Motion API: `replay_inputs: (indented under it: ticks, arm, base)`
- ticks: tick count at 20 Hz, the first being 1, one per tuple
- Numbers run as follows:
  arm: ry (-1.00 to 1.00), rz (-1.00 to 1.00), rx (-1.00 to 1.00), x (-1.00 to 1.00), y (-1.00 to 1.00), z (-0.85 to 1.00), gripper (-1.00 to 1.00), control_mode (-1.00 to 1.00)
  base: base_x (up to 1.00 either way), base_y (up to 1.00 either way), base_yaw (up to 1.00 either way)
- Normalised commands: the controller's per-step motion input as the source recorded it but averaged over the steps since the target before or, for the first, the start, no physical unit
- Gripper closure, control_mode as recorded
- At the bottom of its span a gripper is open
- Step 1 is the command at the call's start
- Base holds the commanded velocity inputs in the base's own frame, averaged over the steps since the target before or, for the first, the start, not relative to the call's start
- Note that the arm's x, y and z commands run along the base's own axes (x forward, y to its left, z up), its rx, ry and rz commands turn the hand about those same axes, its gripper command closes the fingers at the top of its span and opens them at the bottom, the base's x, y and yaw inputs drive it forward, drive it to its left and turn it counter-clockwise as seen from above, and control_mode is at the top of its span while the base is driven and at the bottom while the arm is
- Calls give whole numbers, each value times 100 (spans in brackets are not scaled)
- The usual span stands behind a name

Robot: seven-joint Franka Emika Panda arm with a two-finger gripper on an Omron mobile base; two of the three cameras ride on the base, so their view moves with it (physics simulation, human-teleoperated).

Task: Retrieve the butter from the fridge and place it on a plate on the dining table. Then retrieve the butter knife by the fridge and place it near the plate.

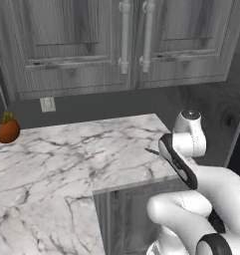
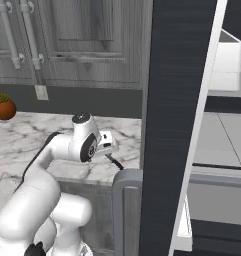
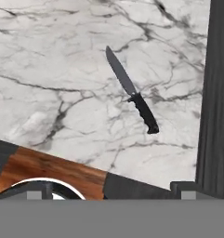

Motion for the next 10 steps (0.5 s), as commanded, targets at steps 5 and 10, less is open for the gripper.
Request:
replay_inputs:
  ticks: [5,10]
  arm:
    - [14,4,-2,71,-9,-31,-100,-100]
    - [11,11,-4,51,-25,-31,-100,-100]
  base:
    - [0,0,0]
    - [0,0,0]
